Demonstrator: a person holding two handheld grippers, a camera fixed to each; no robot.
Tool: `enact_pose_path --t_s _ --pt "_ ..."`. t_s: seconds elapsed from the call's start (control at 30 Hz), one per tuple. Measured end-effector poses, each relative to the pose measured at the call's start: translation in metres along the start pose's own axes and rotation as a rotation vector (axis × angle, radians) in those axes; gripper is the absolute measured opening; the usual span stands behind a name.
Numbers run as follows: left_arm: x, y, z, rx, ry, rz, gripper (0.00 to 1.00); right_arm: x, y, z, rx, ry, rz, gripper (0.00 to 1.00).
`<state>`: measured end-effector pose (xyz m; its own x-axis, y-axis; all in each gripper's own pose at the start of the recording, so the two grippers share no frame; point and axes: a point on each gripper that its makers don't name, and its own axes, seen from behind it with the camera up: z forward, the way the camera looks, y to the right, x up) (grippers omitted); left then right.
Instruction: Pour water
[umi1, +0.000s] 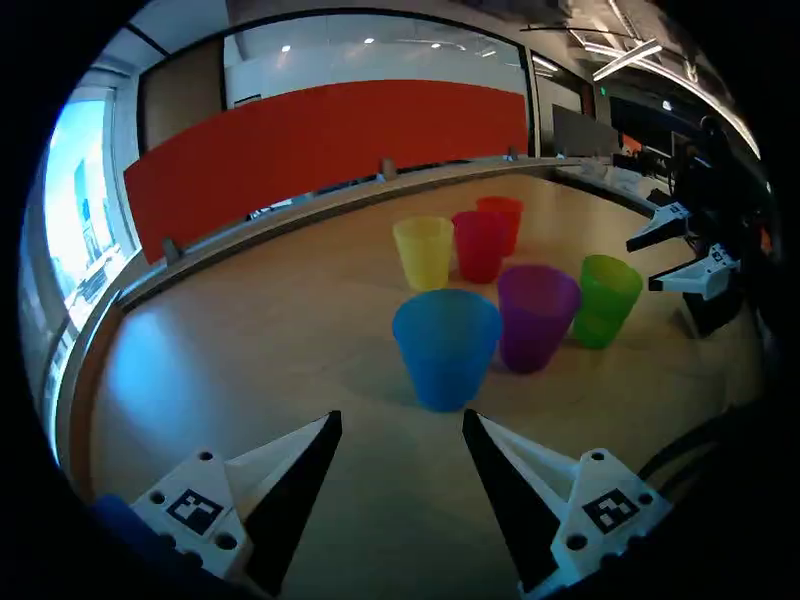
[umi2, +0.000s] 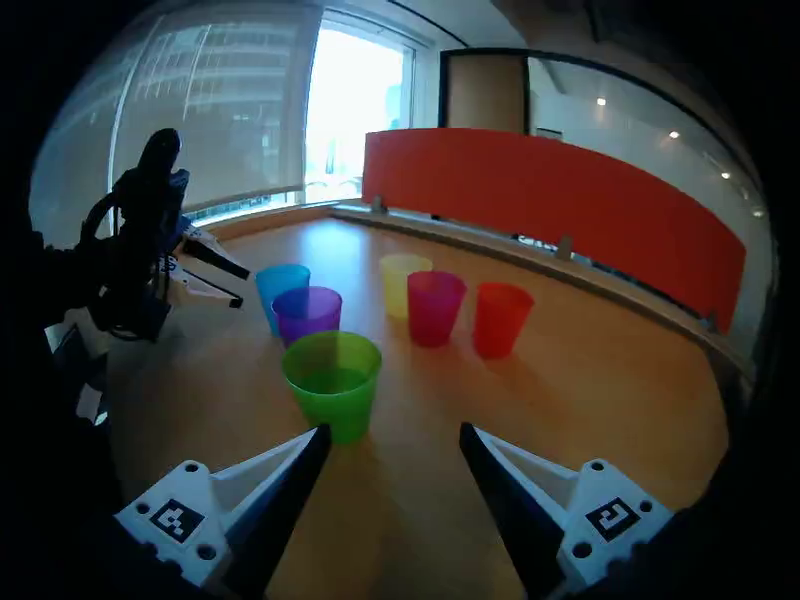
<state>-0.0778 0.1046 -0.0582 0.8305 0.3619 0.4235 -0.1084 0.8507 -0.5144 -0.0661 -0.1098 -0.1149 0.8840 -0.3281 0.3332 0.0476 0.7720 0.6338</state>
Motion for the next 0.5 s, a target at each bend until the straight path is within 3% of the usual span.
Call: enact_pose_path --t_s 0.5 --pt "0.022 -0.041 -0.03 0.107 0.113 -0.113 0.9 0.026 0.038 -0.021 -0.18 0.134 0.084 1.0"
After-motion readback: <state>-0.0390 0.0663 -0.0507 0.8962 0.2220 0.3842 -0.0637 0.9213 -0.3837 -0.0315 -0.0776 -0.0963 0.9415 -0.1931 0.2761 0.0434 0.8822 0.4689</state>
